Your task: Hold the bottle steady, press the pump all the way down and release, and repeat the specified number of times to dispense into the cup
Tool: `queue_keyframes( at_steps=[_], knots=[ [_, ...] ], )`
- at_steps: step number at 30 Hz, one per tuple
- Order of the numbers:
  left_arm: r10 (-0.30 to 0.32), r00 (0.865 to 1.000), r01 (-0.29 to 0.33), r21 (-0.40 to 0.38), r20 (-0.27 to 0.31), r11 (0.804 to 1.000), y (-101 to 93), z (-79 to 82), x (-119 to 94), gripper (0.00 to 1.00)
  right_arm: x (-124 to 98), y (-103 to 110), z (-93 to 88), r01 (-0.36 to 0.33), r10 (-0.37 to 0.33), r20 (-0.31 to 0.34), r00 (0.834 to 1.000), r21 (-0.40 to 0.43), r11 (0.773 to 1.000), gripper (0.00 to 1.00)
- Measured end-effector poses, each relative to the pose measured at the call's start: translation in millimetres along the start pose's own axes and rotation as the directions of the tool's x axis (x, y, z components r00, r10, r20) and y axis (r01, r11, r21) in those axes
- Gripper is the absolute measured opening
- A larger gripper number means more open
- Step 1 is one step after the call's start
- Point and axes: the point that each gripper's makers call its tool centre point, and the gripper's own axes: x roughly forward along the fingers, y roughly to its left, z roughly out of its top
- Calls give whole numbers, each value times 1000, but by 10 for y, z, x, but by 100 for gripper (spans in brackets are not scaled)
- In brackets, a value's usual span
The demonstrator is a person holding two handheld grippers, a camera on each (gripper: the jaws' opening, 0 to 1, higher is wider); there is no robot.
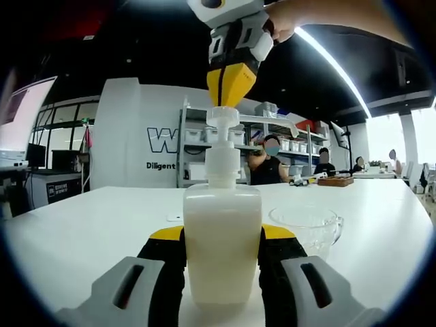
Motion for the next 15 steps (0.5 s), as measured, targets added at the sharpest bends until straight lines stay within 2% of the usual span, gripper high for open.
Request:
queue_keyframes(
  at_steps=[1, 2, 4, 9, 15],
  knots=[
    [0, 1000, 0, 0, 0, 1000, 0, -1, 0, 39, 2, -7, 4, 0, 0, 3, 1000, 16, 1000, 0],
    [-1, 1000, 1, 0, 0, 1000, 0, -1, -2, 39, -1, 3, -8, -3, 3, 4, 1000, 66, 998, 0],
    [-2, 1000, 2, 0, 1, 1000, 0, -1, -3, 39, -3, -11, -8, -5, 4, 14, 1000, 54, 999, 0],
    [-3, 1000, 3, 2, 2, 1000, -4, -2, -7, 39, 8, 2, -18, -20, 16, 27, 999, 125, 992, 0],
    [-3, 1000, 3, 2, 2, 1000, -8, -2, -7, 39, 20, -4, -5, -29, 29, 2, 1000, 133, 991, 0]
  ],
)
